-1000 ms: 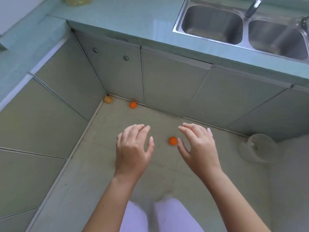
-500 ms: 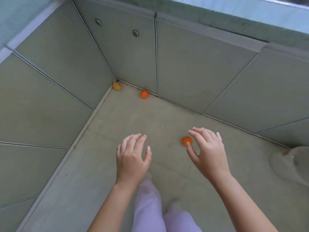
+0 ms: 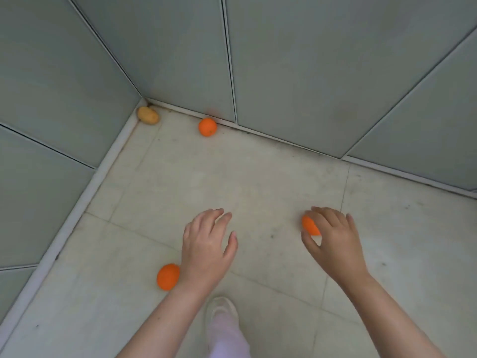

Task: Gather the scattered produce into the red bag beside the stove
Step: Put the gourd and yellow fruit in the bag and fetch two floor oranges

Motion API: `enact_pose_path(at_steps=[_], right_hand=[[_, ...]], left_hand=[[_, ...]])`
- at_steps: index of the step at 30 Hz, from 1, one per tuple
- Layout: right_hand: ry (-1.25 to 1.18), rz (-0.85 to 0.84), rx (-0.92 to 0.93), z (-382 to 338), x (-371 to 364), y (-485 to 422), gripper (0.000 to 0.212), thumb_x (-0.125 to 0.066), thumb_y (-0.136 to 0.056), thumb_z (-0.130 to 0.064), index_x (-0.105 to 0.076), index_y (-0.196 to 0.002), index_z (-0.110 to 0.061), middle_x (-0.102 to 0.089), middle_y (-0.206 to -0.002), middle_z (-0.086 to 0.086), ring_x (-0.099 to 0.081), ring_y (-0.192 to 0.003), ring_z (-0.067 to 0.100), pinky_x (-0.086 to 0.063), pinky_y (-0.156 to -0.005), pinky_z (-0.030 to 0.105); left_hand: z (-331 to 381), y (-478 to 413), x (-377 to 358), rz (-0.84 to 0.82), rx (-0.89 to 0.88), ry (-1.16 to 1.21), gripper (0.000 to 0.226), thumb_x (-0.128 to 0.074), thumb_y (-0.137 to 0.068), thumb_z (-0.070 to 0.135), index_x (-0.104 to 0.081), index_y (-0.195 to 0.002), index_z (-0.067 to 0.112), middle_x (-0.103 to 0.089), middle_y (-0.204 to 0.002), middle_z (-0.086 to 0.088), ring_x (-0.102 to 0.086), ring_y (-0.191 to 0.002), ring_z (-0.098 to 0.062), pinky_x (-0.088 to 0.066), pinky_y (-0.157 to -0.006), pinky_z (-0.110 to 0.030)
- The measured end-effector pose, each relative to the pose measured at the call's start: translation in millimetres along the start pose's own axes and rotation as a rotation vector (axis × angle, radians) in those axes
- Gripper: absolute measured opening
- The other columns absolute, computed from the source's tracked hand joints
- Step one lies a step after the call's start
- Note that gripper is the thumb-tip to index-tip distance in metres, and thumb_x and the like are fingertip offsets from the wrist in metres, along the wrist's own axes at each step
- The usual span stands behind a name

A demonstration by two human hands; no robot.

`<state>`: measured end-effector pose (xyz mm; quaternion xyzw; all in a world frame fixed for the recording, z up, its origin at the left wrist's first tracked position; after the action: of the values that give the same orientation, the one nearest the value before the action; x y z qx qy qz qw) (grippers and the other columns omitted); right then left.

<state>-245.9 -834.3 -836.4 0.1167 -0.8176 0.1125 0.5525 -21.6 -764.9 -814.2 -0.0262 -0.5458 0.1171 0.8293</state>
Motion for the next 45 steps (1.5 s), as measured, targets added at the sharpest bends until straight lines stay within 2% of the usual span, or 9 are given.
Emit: enact_pose_path(at_steps=[7, 10, 13, 15, 21, 26, 31, 37, 45], right_hand=[[-0.005, -0.036, -0.139, 86, -113, -5, 0.047, -0.042, -0.074, -0.042, -0.065, -0.098, -0.009, -0.067, -0.099, 0.012, -0.061, -0.089, 0.036, -0.048, -0.078, 0.053], [0.000, -0.067, -0.152, 114, -154, -3, 0.047, -0.044, -0.071, -0.042, -0.065, -0.097, -0.009, -0.067, -0.096, 0.013, -0.062, -0.086, 0.036, -0.050, -0.075, 0.052], [-0.012, -0.095, -0.221, 141, -185, -9, 0.041, -0.065, -0.069, -0.034, -0.065, -0.101, -0.008, -0.065, -0.104, 0.016, -0.059, -0.094, 0.038, -0.046, -0.080, 0.050], [-0.033, -0.112, -0.268, 154, -200, -12, 0.046, -0.078, -0.067, -0.023, -0.063, -0.108, -0.007, -0.062, -0.113, 0.018, -0.054, -0.104, 0.039, -0.043, -0.087, 0.051], [-0.129, -0.153, -0.380, 165, -224, -12, 0.058, -0.073, -0.074, -0.023, -0.050, -0.126, -0.015, -0.041, -0.136, 0.011, -0.036, -0.121, 0.033, -0.043, -0.087, 0.046], [-0.169, -0.173, -0.402, 161, -234, -11, 0.060, -0.073, -0.074, -0.020, -0.047, -0.128, -0.017, -0.034, -0.139, 0.011, -0.032, -0.123, 0.034, -0.043, -0.086, 0.045], [-0.194, -0.200, -0.316, 139, -235, -14, 0.059, -0.074, -0.073, -0.021, -0.049, -0.126, -0.018, -0.037, -0.137, 0.009, -0.036, -0.119, 0.032, -0.041, -0.088, 0.041], [-0.271, -0.232, -0.116, 81, -240, -32, 0.059, -0.077, -0.069, -0.020, -0.053, -0.123, -0.018, -0.042, -0.133, 0.009, -0.041, -0.117, 0.031, -0.041, -0.091, 0.040], [-0.416, -0.362, 0.114, -14, -268, -31, 0.059, -0.078, -0.068, -0.020, -0.054, -0.122, -0.018, -0.043, -0.131, 0.007, -0.043, -0.117, 0.025, -0.036, -0.093, 0.029]], left_hand=[[-53, -17, -102, -0.010, -0.107, 0.000, 0.037, -0.047, -0.082, 0.030, -0.067, -0.103, 0.008, -0.066, -0.106, -0.009, -0.049, -0.103, -0.021, -0.035, -0.086, -0.032], [-63, -13, -136, -0.044, -0.220, -0.037, 0.035, -0.047, -0.083, 0.029, -0.066, -0.104, 0.008, -0.065, -0.108, -0.009, -0.052, -0.104, -0.024, -0.038, -0.086, -0.035], [-74, -7, -162, -0.077, -0.286, -0.046, 0.034, -0.047, -0.084, 0.029, -0.066, -0.105, 0.009, -0.064, -0.110, -0.008, -0.053, -0.106, -0.025, -0.039, -0.086, -0.036], [-81, -2, -175, -0.096, -0.269, -0.030, 0.035, -0.047, -0.084, 0.029, -0.065, -0.105, 0.009, -0.064, -0.111, -0.007, -0.051, -0.107, -0.023, -0.038, -0.088, -0.034], [-95, 14, -199, -0.162, -0.240, 0.017, 0.037, -0.046, -0.084, 0.031, -0.065, -0.107, 0.010, -0.063, -0.114, -0.006, -0.049, -0.109, -0.020, -0.035, -0.091, -0.031], [-108, 23, -208, -0.189, -0.262, 0.017, 0.035, -0.047, -0.084, 0.030, -0.063, -0.108, 0.012, -0.063, -0.113, -0.006, -0.053, -0.107, -0.022, -0.037, -0.089, -0.032], [-118, 32, -206, -0.157, -0.160, 0.047, 0.035, -0.047, -0.084, 0.031, -0.064, -0.107, 0.011, -0.063, -0.113, -0.006, -0.050, -0.108, -0.020, -0.037, -0.089, -0.031], [-145, 60, -192, -0.102, 0.028, 0.071, 0.037, -0.046, -0.084, 0.032, -0.063, -0.109, 0.011, -0.062, -0.114, -0.006, -0.051, -0.107, -0.020, -0.036, -0.089, -0.030], [-212, 130, -161, -0.024, 0.421, -0.027, 0.046, -0.046, -0.079, 0.040, -0.065, -0.106, 0.009, -0.064, -0.111, -0.010, -0.054, -0.102, -0.027, -0.038, -0.086, -0.033]])
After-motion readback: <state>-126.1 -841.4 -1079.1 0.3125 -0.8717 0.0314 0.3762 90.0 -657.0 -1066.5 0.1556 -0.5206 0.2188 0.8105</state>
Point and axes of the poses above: each hand's wrist, its own y-axis away from the middle knuckle, its own x-axis out of the back of the hand, z = x × y, the point moved 4 cm from there along -y, towards the middle knuckle
